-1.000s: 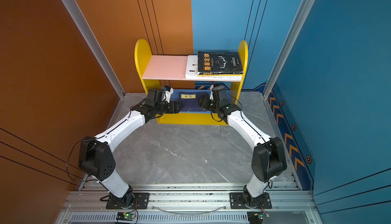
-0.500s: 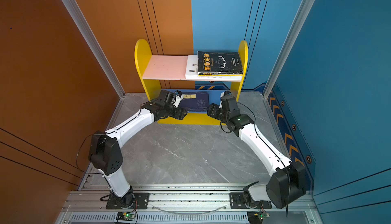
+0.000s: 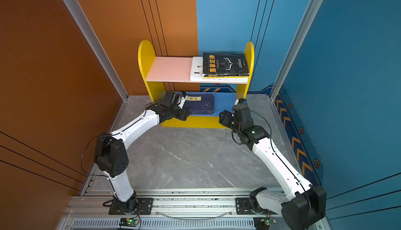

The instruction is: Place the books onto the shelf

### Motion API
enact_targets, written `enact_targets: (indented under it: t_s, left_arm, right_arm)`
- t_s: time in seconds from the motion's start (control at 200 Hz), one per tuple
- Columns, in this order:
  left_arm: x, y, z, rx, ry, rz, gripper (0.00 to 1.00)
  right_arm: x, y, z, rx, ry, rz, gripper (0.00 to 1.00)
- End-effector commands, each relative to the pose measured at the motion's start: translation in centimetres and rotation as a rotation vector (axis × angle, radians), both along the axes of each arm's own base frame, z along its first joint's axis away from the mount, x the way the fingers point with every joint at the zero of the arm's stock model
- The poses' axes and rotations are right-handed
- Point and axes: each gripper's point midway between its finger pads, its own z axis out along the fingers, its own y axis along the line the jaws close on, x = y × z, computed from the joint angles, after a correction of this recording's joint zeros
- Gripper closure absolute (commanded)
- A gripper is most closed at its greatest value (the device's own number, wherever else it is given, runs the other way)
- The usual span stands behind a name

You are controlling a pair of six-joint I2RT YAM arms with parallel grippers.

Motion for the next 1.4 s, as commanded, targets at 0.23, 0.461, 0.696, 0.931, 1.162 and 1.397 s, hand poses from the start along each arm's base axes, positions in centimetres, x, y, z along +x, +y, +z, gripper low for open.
enact_targets:
  t_s: [0.23, 0.461, 0.696, 0.931, 1.162, 1.397]
  left_arm:
    - [1.0, 0.4, 0.0, 0.001, -0.012, 0.078, 0.48]
    - [0.9, 1.1, 0.1, 0.004, -0.025, 0.126, 0.54]
    - [0.1, 1.8, 0.7, 0.0, -0.034, 0.155, 0.49]
    - [-3.6, 1.9, 2.1, -0.031, -0.041, 0.12, 0.23]
    - [-8.7, 3.4, 2.7, -0.057, -0.078, 0.167, 0.1]
    - [-11.7, 11.4, 1.8, -0.111, -0.212, 0.437, 0.02]
  right_arm:
    - [-1.4, -1.8, -0.9, -0.025, 0.03, -0.062, 0.34]
    - [-1.4, -1.7, -1.6, -0.024, 0.035, -0.06, 0.35]
    - [-1.3, -2.4, -1.7, -0.047, 0.026, -0.086, 0.32]
    - [-1.4, -5.0, -1.3, -0.075, -0.004, -0.159, 0.13]
    - [-2.8, -9.4, -1.5, -0.145, -0.019, -0.285, 0.0]
    - [-5.1, -14.0, -3.5, -0.267, 0.027, -0.395, 0.0]
